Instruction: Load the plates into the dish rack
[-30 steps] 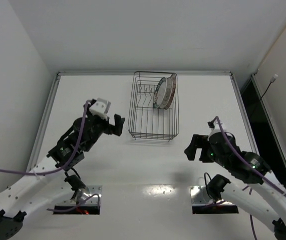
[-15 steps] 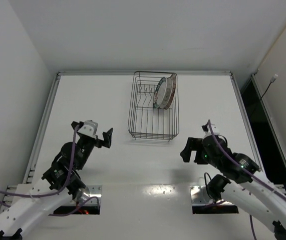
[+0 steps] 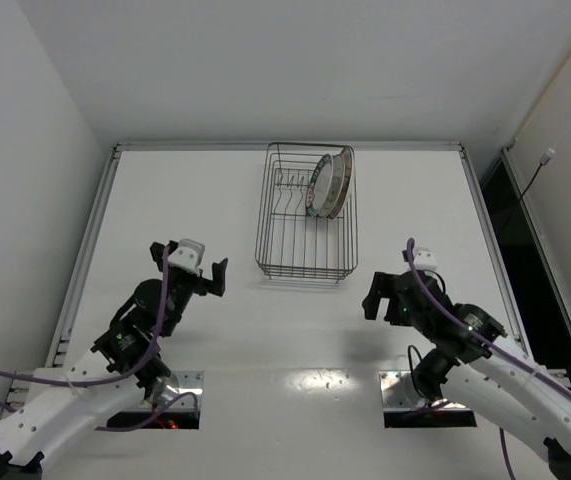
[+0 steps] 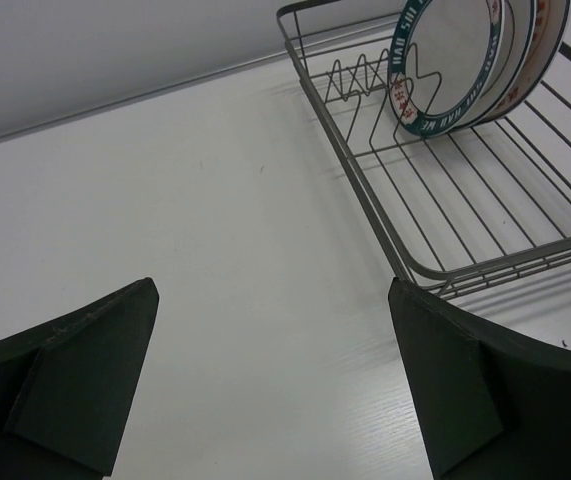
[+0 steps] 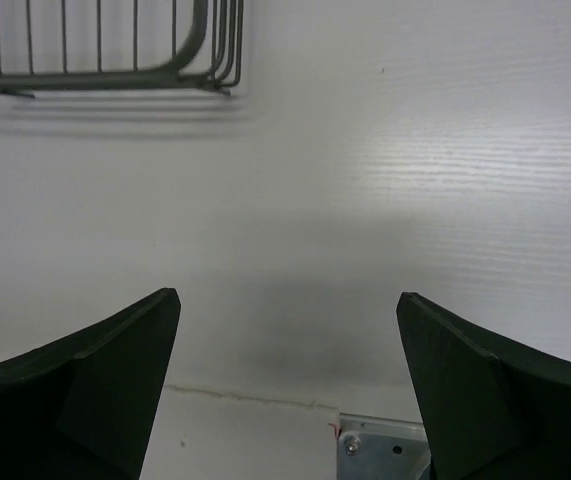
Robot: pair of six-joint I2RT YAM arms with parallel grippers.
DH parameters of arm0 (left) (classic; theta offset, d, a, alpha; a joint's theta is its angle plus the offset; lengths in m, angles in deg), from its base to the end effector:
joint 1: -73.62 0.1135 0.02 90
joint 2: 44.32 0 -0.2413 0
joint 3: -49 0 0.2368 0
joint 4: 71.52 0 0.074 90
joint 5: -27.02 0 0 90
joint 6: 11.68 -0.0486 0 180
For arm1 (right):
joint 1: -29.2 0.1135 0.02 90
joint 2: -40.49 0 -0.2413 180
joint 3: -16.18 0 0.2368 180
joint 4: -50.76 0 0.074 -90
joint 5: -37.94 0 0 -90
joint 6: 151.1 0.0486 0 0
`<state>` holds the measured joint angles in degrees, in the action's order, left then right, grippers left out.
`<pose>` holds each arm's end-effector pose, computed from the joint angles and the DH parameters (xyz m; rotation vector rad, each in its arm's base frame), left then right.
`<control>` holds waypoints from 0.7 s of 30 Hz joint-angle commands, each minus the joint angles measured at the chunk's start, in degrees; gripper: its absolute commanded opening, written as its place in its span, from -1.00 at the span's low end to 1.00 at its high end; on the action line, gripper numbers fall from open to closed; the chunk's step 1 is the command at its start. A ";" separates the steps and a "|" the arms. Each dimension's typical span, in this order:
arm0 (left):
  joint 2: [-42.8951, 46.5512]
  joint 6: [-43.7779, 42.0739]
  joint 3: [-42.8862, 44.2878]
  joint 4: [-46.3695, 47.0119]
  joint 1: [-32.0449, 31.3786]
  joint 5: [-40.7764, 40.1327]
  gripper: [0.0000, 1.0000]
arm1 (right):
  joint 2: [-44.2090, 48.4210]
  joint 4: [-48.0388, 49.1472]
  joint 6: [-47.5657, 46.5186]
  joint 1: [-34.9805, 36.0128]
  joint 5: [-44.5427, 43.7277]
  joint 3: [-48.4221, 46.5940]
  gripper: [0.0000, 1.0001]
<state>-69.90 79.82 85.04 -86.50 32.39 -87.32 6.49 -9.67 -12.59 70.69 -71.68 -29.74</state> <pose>0.1284 -0.0859 0.2514 0.2462 1.6287 -0.2194 0.1089 0.0746 0.2076 0.3008 2.3621 0.3459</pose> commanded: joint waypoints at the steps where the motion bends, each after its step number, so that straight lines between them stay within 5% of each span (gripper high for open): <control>1: 1.32 -0.27 -0.27 2.76 -0.25 -1.06 1.00 | 0.96 2.60 -0.16 -0.01 -8.50 -5.92 0.76; 6: 1.33 1.92 -0.27 2.76 -0.25 -1.06 1.00 | -11.76 7.09 -8.33 -1.24 -15.09 -17.95 0.67; 9: 0.80 2.98 0.87 2.76 -0.25 -2.38 1.00 | -21.79 10.42 -15.36 -5.71 -16.51 -24.81 0.82; 14: 1.94 2.99 1.39 1.61 -0.25 -2.90 1.00 | -32.35 14.98 -22.84 -24.05 2.34 -36.86 0.87; 21: 3.79 6.14 2.53 -0.84 -0.25 -6.78 1.00 | -37.45 16.68 -23.38 -29.71 16.88 -41.61 0.85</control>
<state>-66.52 83.56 85.06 -87.15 32.39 -92.41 -30.36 4.77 -34.12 42.01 -63.81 -68.19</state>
